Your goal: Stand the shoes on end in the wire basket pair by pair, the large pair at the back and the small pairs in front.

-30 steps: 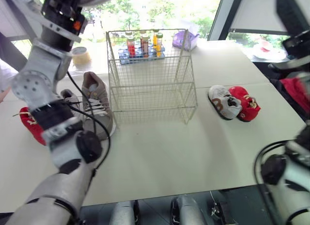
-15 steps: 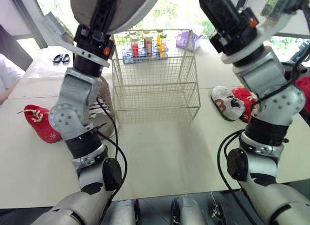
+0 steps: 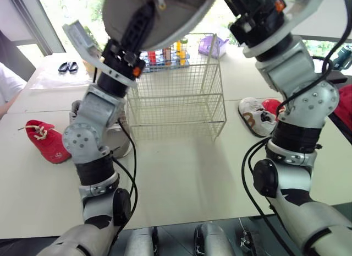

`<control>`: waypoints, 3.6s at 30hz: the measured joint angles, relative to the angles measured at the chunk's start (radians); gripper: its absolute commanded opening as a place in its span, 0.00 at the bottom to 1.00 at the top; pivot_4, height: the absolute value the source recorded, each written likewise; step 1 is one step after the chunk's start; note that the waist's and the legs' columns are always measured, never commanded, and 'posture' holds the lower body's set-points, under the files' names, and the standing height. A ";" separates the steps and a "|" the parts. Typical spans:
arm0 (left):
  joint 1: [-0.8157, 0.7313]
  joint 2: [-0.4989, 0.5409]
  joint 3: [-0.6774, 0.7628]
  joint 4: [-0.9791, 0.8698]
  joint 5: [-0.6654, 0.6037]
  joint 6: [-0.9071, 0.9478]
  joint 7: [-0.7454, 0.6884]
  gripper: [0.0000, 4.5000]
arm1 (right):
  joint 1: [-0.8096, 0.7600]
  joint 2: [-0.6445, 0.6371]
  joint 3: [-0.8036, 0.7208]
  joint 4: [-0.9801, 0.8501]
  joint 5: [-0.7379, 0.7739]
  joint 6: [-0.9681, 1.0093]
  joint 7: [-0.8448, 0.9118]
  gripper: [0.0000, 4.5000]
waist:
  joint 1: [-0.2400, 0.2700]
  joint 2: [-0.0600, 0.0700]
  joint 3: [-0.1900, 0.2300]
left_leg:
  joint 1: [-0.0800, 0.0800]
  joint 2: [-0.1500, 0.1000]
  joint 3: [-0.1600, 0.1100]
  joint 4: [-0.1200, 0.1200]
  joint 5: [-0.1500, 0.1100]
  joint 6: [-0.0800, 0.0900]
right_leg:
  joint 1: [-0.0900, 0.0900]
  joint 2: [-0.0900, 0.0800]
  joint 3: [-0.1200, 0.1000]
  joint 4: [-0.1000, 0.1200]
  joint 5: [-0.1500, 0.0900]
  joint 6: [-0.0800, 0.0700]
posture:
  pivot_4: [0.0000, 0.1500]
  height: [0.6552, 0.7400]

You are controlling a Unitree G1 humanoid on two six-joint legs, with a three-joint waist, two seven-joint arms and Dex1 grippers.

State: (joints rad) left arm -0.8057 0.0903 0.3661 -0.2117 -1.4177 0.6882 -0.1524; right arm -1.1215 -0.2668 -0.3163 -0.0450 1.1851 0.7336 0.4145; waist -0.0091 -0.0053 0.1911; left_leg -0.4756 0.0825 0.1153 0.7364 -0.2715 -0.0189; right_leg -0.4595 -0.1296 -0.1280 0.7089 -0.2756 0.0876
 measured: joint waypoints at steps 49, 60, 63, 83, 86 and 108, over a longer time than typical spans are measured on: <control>0.605 0.772 0.117 -0.511 0.033 0.145 -0.061 0.98 | -0.563 -0.260 0.264 1.334 -0.961 -0.809 0.904 0.38 | -0.005 0.002 0.001 | -0.002 0.001 0.003 -0.004 0.000 -0.001 | -0.004 0.000 0.001 -0.004 0.000 -0.001 | 1.00 0.29; 0.586 0.753 0.031 -0.491 0.090 0.104 -0.048 1.00 | -0.552 -0.234 0.255 1.386 -1.098 -0.823 0.761 0.71 | -0.003 0.002 0.001 | -0.002 0.001 0.002 -0.002 0.000 -0.001 | -0.004 0.000 0.001 -0.003 0.000 -0.001 | 1.00 0.29; 0.566 0.747 0.010 -0.484 0.105 0.099 -0.044 1.00 | -0.546 -0.241 0.247 1.388 -1.126 -0.833 0.680 0.99 | -0.002 0.001 0.001 | -0.002 0.001 0.002 -0.001 0.000 -0.001 | -0.003 0.000 0.001 -0.002 0.000 -0.001 | 1.00 0.29; 0.477 0.685 -0.100 -0.401 0.213 0.088 -0.118 1.00 | -0.529 -0.286 0.118 1.390 -1.118 -0.706 0.770 0.99 | -0.005 0.001 0.001 | -0.002 0.001 0.002 -0.001 0.000 -0.001 | -0.003 0.000 0.001 -0.002 0.000 -0.001 | 1.00 0.29; 0.478 0.680 -0.111 -0.398 0.220 0.088 -0.125 1.00 | -0.527 -0.285 0.116 1.391 -1.123 -0.701 0.782 0.99 | -0.006 0.001 0.001 | -0.002 0.001 0.002 -0.002 0.000 -0.001 | -0.003 0.000 0.001 -0.002 0.000 -0.001 | 1.00 0.29; 0.494 0.659 -0.156 -0.418 0.269 0.093 -0.127 1.00 | -0.527 -0.262 0.102 1.391 -1.150 -0.739 0.775 0.33 | -0.006 0.001 0.001 | -0.002 0.001 0.002 -0.002 0.000 -0.001 | -0.003 0.000 0.001 -0.002 0.000 -0.001 | 1.00 0.29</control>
State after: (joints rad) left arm -0.3119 0.7489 0.2105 -0.6294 -1.1482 0.7812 -0.2794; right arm -1.6485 -0.5288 -0.2140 1.3465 0.0355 -0.0056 1.1894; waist -0.0153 -0.0039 0.1921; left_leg -0.4774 0.0835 0.1175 0.7347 -0.2712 -0.0200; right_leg -0.4630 -0.1292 -0.1272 0.7073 -0.2751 0.0867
